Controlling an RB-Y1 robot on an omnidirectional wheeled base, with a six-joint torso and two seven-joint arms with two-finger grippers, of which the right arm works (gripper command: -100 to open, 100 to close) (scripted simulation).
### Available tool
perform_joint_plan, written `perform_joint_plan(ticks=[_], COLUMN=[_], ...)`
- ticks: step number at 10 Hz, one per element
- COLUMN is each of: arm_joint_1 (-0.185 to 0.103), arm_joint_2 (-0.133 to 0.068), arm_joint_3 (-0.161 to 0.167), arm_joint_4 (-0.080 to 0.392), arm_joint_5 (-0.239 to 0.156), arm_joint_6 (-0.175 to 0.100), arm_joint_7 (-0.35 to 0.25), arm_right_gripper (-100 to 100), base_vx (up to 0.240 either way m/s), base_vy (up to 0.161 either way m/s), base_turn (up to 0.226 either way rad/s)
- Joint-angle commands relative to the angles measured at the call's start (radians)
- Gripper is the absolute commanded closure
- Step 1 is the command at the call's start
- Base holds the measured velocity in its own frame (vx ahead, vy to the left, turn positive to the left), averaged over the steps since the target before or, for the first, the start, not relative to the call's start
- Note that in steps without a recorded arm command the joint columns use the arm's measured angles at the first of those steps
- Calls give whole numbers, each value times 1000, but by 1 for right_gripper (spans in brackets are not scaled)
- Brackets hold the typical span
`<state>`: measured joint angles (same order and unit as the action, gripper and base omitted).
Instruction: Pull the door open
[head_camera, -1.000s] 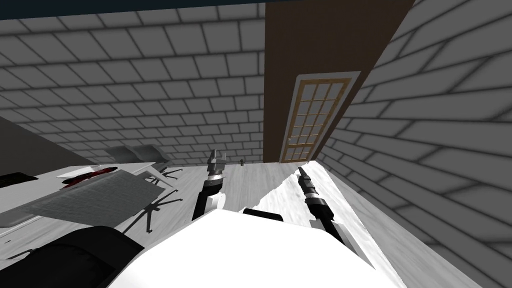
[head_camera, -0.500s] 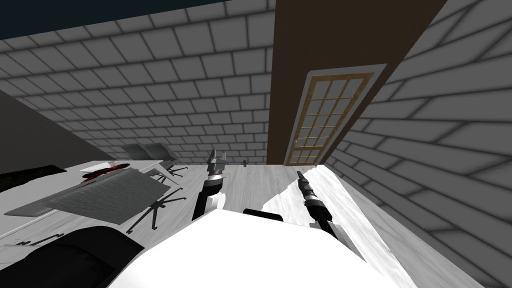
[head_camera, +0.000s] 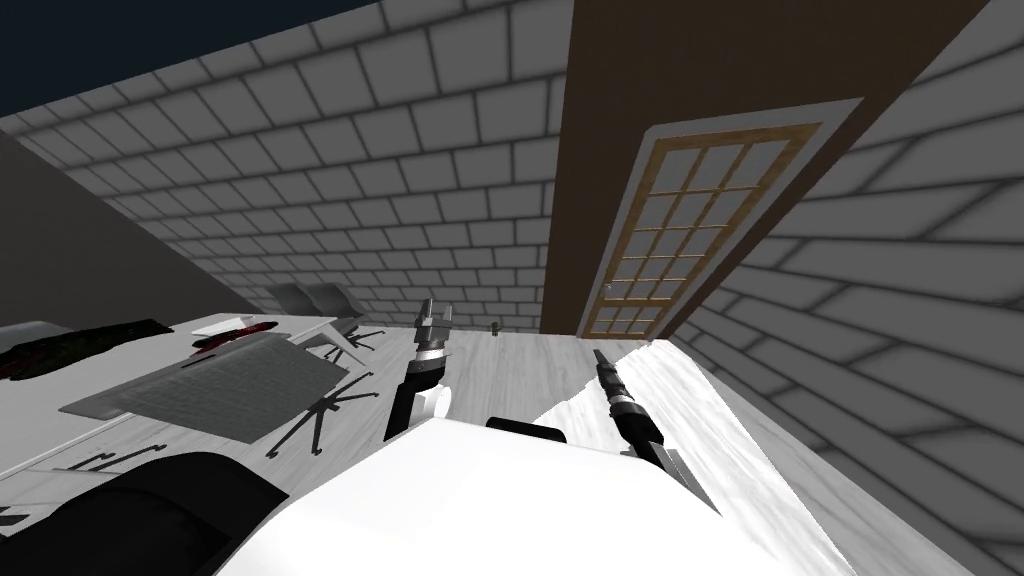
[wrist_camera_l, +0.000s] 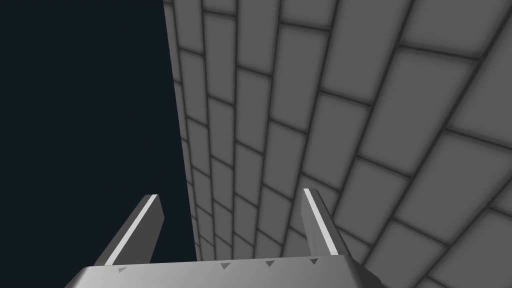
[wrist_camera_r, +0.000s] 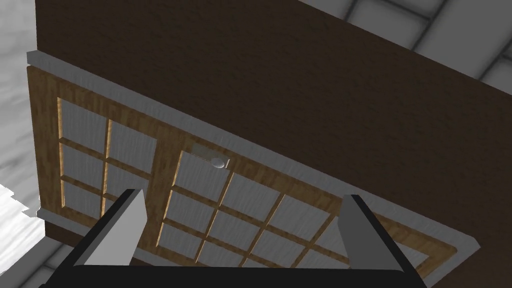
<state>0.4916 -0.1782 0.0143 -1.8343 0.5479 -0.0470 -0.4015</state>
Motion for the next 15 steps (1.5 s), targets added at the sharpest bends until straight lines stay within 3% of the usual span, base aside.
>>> perform_joint_plan(ticks=[1,5,8,14,15], arm_joint_1=[-2,-10,-13,-27,-28], arm_joint_2=[-1,-11,-15,-27,-28], arm_joint_3=[0,7,10,20,20], arm_joint_4=[24,83,110,191,197], arm_joint_5=[29,113,151,270,278], arm_joint_6=[22,94,128,229,235], arm_joint_7=[-12,-50,-68,-122,-125], arm_right_gripper=[-100,-100,-100,-100,-100], base_vx=[164,168,116,156,125], base_vy=[24,8,0,-38,-57], base_turn=[115,114,77,110,77])
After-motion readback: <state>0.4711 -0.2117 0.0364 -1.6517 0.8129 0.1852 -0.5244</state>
